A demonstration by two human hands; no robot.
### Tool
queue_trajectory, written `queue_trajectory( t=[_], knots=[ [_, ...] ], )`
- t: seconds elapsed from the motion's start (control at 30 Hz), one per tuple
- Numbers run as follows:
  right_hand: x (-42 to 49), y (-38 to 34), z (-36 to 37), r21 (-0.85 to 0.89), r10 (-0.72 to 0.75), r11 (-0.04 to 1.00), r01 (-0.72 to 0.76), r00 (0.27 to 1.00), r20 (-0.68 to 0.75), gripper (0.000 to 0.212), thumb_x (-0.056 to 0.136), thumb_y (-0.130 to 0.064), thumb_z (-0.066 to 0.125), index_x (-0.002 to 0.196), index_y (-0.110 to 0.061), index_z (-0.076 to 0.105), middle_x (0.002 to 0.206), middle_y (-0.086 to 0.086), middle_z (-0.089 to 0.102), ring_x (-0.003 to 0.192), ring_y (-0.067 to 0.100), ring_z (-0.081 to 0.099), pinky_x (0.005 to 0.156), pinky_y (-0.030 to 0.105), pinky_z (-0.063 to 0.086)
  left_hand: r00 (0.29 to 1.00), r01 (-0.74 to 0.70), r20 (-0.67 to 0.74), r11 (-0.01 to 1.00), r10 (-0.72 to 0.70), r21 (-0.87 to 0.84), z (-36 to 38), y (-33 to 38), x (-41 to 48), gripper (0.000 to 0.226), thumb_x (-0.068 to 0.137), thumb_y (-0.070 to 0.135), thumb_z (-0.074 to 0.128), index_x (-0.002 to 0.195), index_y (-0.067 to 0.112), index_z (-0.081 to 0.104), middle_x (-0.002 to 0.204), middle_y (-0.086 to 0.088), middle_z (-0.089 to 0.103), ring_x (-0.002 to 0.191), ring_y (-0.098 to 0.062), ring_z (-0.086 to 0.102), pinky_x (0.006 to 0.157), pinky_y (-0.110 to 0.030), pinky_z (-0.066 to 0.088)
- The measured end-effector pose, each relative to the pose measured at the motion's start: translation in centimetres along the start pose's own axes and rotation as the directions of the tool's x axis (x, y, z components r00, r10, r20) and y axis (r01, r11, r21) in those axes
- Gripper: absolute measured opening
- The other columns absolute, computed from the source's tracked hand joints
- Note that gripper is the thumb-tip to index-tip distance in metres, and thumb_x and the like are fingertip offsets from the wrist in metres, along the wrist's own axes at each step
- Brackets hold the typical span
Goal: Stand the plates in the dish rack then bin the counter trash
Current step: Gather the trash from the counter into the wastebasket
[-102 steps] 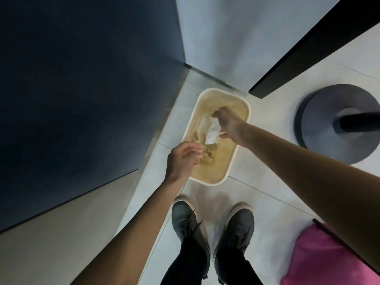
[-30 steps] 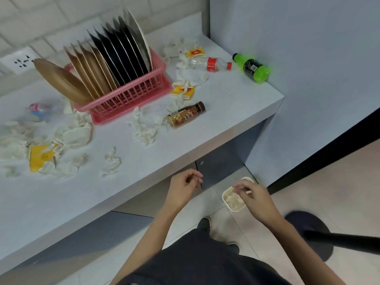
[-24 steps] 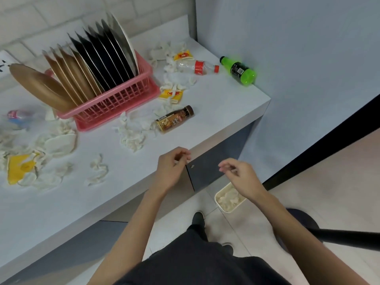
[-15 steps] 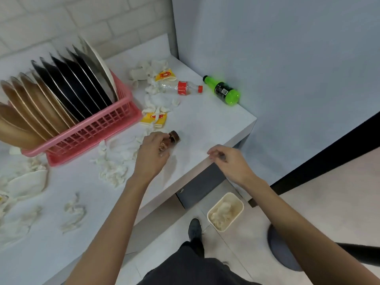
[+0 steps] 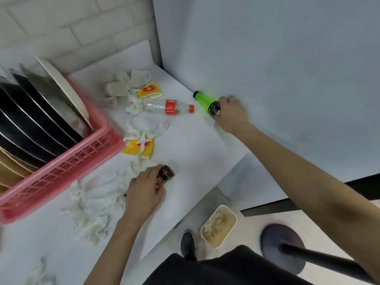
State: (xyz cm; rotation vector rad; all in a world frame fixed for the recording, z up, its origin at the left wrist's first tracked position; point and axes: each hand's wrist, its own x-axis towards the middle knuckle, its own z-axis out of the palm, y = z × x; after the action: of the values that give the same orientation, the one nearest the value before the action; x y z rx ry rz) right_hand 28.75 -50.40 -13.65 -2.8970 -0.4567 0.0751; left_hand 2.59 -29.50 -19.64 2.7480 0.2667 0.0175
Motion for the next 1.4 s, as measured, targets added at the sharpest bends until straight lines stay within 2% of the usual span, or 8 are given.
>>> queue_trajectory(
  t=[0.3,0.73,0.9,1.03,1.17,1.23,1.3,1.4],
  knots=[
    [3.0,-1.7,2.9,-0.232,0.134,0.967,-0.1,0.982,0.131,0.063,0.093,-0.024,0.056,0.144,0.0,0.027,0.136,0.02,0.047,0.119,0.039,0.053,0.088,0.04,0.044,1.0,0.031,0.002,0.998,-0.031,-0.052,-0.6,0.1,0.2,0.059,0.077,0.018,0.069,0.134,0.022,0.054,0.118,0.001,0.066,0.1,-0.026,0.063,0.079,-0.036,0.044],
    [-13.1,2.2,0.8,0.127,0.204,0.968,-0.218,0.972,0.119,0.086,0.092,-0.033,0.061,0.155,-0.014,0.007,0.128,0.019,0.047,0.111,0.04,0.055,0.082,0.045,0.046,0.993,-0.029,0.108,0.989,0.044,-0.143,-1.6,0.6,0.6,0.059,0.082,0.017,0.07,0.138,0.023,0.052,0.128,-0.002,0.062,0.114,-0.027,0.059,0.086,-0.041,0.049],
    [-24.3,4.3,0.9,0.249,0.247,0.929,-0.275,0.959,0.138,0.086,0.092,-0.034,0.061,0.155,-0.014,0.006,0.125,0.018,0.05,0.106,0.04,0.057,0.079,0.043,0.044,0.979,-0.131,0.125,0.965,0.163,-0.226,-1.5,4.3,-1.7,0.057,0.084,0.016,0.071,0.137,0.025,0.053,0.131,0.003,0.061,0.116,-0.021,0.057,0.089,-0.03,0.042],
    [-33.4,5.8,1.5,0.349,0.282,0.881,-0.32,0.947,0.156,0.086,0.09,-0.035,0.063,0.154,-0.018,0.008,0.123,0.016,0.052,0.105,0.039,0.058,0.08,0.045,0.049,0.959,-0.143,0.186,0.931,0.215,-0.337,-0.1,9.1,-7.3,0.054,0.084,0.018,0.071,0.13,0.039,0.053,0.123,0.021,0.058,0.107,-0.005,0.056,0.086,-0.027,0.043],
    [-41.9,7.2,3.2,0.466,0.298,0.822,-0.327,0.945,0.138,0.085,0.087,-0.033,0.067,0.151,-0.023,0.013,0.123,0.014,0.055,0.105,0.037,0.058,0.082,0.045,0.05,0.927,-0.143,0.254,0.886,0.276,-0.442,2.8,12.4,-13.9,0.057,0.082,0.012,0.074,0.132,0.031,0.054,0.122,0.012,0.06,0.105,-0.005,0.057,0.091,-0.026,0.046],
    [-45.5,7.6,4.2,0.53,0.307,0.777,-0.338,0.94,0.149,0.083,0.084,-0.031,0.069,0.148,-0.027,0.017,0.119,0.014,0.057,0.101,0.037,0.059,0.081,0.046,0.051,0.921,-0.154,0.245,0.861,0.303,-0.484,3.9,13.6,-17.0,0.055,0.079,0.006,0.075,0.126,0.029,0.057,0.118,0.016,0.062,0.104,0.006,0.057,0.09,-0.014,0.044],
    [-48.7,7.8,4.9,0.582,0.321,0.73,-0.359,0.931,0.171,0.083,0.082,-0.03,0.071,0.147,-0.029,0.019,0.119,0.012,0.058,0.1,0.036,0.061,0.08,0.045,0.051,0.921,-0.114,0.262,0.843,0.288,-0.525,4.4,14.5,-20.0,0.05,0.08,0.005,0.075,0.121,0.029,0.06,0.114,0.019,0.064,0.103,0.012,0.057,0.083,-0.002,0.04],
    [-52.9,7.4,5.7,0.658,0.323,0.646,-0.387,0.92,0.224,0.084,0.081,-0.028,0.072,0.147,-0.033,0.022,0.115,0.003,0.063,0.099,0.027,0.062,0.078,0.034,0.048,0.923,-0.017,0.301,0.809,0.239,-0.588,5.1,15.0,-23.7,0.043,0.086,0.017,0.074,0.119,0.039,0.059,0.112,0.025,0.066,0.103,0.007,0.061,0.082,-0.006,0.042]
  ],
)
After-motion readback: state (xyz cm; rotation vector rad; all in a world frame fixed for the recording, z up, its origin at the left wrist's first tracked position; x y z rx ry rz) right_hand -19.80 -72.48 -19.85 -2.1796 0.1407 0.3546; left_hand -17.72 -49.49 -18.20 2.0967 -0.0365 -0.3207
